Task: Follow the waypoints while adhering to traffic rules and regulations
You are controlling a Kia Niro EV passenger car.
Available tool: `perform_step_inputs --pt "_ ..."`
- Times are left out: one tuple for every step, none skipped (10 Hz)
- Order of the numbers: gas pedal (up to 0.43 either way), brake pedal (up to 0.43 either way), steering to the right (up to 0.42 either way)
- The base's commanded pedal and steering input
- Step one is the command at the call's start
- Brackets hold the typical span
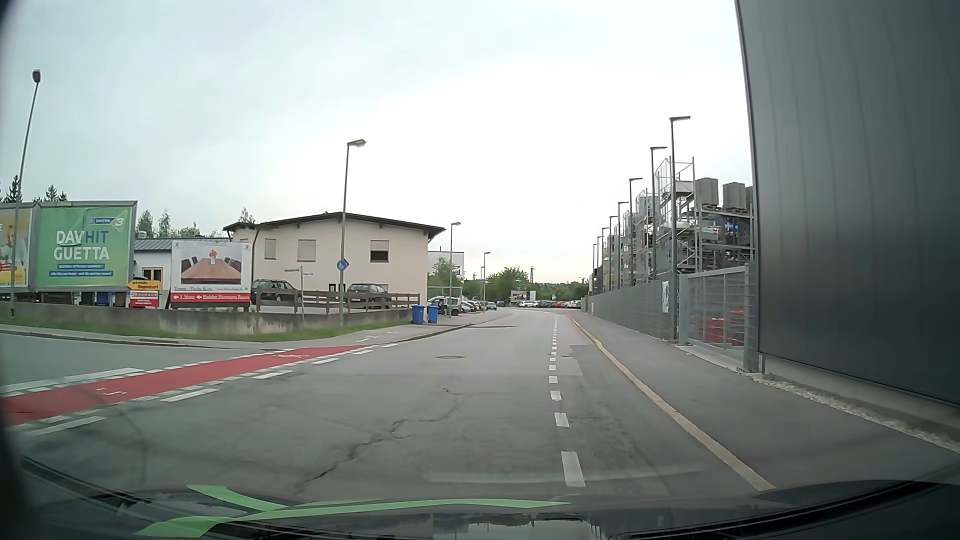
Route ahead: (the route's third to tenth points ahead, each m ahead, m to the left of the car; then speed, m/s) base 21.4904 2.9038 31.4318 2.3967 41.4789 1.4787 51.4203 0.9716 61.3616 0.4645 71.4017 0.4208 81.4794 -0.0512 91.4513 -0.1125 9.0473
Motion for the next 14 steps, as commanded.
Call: perform_step_inputs --pt "0.039 0.000 0.030" --pt "0.039 0.000 0.030" --pt "0.039 0.000 0.029" --pt "0.039 0.000 0.030" --pt "0.039 0.000 0.029" --pt "0.039 0.000 0.028" --pt "0.039 0.000 0.027" --pt "0.039 0.000 0.026" --pt "0.039 0.000 0.023" --pt "0.039 0.000 0.015" --pt "0.039 0.000 0.008" --pt "0.039 0.000 0.004" --pt "0.039 0.000 0.004" --pt "0.039 0.000 0.000"
